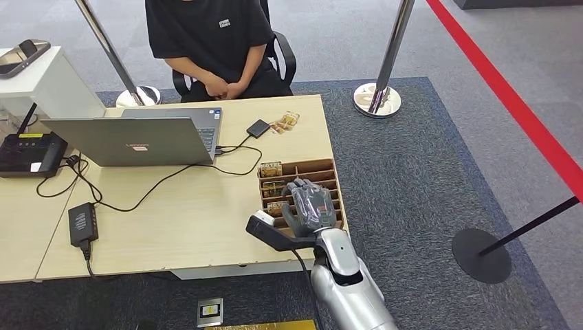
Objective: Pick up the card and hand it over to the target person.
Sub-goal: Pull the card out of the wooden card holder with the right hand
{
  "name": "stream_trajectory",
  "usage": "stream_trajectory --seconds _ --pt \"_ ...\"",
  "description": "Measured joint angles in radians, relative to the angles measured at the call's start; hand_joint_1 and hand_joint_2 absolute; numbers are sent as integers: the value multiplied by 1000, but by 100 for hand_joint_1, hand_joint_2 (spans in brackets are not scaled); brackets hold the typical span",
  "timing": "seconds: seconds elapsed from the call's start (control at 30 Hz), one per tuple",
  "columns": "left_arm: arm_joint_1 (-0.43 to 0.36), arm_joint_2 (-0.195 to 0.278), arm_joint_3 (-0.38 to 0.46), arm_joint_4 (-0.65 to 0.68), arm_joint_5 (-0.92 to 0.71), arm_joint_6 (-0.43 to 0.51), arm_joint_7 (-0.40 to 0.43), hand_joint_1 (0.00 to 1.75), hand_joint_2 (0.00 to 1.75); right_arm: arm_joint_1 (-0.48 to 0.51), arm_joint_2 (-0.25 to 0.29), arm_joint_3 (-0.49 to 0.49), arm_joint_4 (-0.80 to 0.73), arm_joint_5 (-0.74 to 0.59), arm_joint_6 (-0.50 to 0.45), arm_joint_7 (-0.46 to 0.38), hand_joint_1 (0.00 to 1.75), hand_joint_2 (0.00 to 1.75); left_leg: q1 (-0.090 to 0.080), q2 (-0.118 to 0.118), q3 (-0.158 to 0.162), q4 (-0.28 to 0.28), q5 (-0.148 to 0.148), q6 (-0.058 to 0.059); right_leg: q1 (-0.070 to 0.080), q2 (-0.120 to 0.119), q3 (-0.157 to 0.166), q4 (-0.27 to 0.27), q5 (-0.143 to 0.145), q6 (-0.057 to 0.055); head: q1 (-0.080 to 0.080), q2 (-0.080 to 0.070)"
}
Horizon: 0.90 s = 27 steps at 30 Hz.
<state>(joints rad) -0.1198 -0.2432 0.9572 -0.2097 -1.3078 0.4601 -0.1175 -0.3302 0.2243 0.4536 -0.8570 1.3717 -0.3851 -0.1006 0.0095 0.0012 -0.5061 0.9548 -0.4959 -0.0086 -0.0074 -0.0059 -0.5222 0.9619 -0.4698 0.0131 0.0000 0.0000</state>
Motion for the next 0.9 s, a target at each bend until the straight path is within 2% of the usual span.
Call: stream_trajectory --seconds 0.23,0.9 --pt "-2 -2 -2 0 -1 0 -3 0 0 1 3 6 15 0 -2 -3 87 175 0 0 0 0 0 0 0 0 0 0 0 0 0 0" --pt "-4 -5 -13 5 -13 0 9 0 0 -37 8 2 79 4 -28 24 93 175 0 0 0 0 0 0 0 0 0 0 0 0 0 0"
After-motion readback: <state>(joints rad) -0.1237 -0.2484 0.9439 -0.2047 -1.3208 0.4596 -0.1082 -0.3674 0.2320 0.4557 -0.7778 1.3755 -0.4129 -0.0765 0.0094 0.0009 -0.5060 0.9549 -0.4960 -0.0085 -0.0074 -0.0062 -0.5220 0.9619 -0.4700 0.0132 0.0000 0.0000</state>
